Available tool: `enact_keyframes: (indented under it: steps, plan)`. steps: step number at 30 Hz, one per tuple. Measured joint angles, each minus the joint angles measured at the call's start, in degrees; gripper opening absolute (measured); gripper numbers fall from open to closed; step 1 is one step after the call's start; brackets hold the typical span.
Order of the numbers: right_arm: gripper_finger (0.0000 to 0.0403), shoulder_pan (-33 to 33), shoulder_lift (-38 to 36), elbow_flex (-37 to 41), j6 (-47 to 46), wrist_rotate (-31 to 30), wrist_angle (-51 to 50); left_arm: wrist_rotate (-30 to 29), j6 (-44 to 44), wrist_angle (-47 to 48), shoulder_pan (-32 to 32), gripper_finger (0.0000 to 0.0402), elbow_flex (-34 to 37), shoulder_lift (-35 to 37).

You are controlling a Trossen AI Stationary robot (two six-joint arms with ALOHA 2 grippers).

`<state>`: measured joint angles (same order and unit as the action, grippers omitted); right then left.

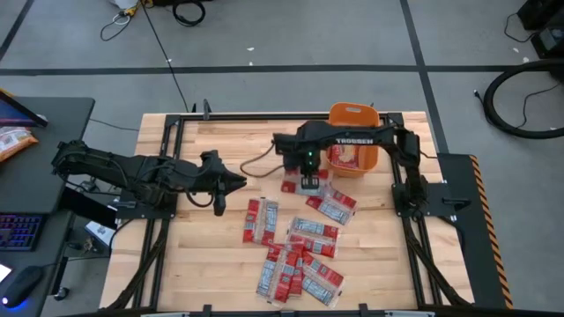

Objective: Sort popcorn bags into baskets
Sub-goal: Put the red popcorn bag into the orange bin

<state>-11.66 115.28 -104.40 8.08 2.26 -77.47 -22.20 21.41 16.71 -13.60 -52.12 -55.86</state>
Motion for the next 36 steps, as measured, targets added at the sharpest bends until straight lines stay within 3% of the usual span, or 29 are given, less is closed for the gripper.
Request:
enact_keyframes:
  steps: [7,12,18,21,29,36]
  plan:
    - [0.0020,-2.5,-0.1,-9.8,1.7,-4.0,-1.9,0.0,0.0,0.0,0.0,0.0066,0.0,0.0]
    - [0.0020,-4.1,-1.1,-14.4,5.2,-13.3,-3.7,-0.8,0.0,0.0,0.0,0.0066,0.0,0.0]
    - [0.0020,-7.1,-6.8,-14.5,7.4,-26.3,-3.5,-3.5,-0.1,0.7,0.0,0.0066,0.0,0.0]
    - [0.0020,-10.2,-10.0,-14.5,6.0,-29.5,-4.1,-4.8,-0.2,0.8,0.0,0.0066,0.0,0.0]
    - [0.0027,-21.5,-12.5,-13.8,-9.5,-27.6,-12.6,-8.3,-0.2,0.8,0.0,0.0066,0.0,0.0]
    - [0.0034,-27.5,-13.2,-8.9,-18.1,-17.6,-12.5,-8.2,1.3,0.8,0.0,0.0066,0.0,0.0]
